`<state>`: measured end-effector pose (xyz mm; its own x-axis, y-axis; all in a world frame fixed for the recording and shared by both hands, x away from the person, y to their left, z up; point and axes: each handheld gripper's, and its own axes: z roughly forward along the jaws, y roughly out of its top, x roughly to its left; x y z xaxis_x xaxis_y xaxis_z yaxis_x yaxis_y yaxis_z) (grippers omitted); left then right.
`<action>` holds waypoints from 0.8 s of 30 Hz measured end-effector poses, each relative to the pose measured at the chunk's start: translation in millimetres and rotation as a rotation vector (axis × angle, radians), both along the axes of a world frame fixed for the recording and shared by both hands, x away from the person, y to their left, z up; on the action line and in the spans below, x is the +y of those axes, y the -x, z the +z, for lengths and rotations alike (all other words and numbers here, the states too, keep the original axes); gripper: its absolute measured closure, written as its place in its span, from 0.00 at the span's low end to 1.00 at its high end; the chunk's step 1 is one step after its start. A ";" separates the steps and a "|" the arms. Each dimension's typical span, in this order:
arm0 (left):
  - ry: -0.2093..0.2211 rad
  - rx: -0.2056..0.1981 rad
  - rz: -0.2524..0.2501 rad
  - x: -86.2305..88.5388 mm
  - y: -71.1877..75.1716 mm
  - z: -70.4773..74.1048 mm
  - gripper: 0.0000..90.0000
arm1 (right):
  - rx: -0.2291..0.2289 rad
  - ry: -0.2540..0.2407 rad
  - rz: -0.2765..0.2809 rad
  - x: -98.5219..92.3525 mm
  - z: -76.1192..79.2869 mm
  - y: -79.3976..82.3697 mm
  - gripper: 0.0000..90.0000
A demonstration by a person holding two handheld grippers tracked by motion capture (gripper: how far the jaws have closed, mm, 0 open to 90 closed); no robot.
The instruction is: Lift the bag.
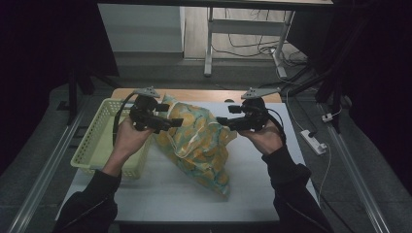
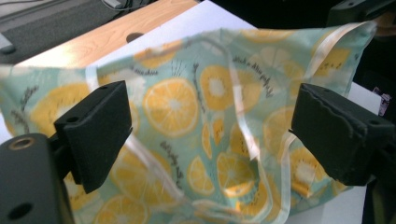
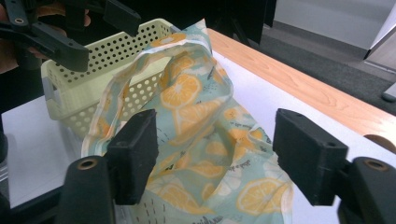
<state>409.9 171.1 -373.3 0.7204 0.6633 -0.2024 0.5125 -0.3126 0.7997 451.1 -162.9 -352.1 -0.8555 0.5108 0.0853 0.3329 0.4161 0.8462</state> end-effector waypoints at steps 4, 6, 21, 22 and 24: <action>0.006 0.006 0.002 5.0 5.2 -5.1 0.08 | 0.004 0.006 -0.002 -1.5 -2.4 2.0 0.28; 0.013 0.008 0.005 8.1 8.2 -7.0 0.05 | -0.001 0.010 -0.003 -2.6 -3.2 3.5 0.26; -0.029 0.002 0.022 27.2 32.7 -23.7 0.00 | 0.025 -0.004 0.000 -14.2 -7.6 15.0 0.17; -0.029 0.006 0.021 28.0 34.0 -25.2 0.00 | 0.026 -0.005 0.001 -14.8 -8.2 15.9 0.17; -0.026 0.009 0.019 29.7 36.6 -28.6 0.00 | 0.026 -0.010 0.003 -16.0 -9.1 17.8 0.16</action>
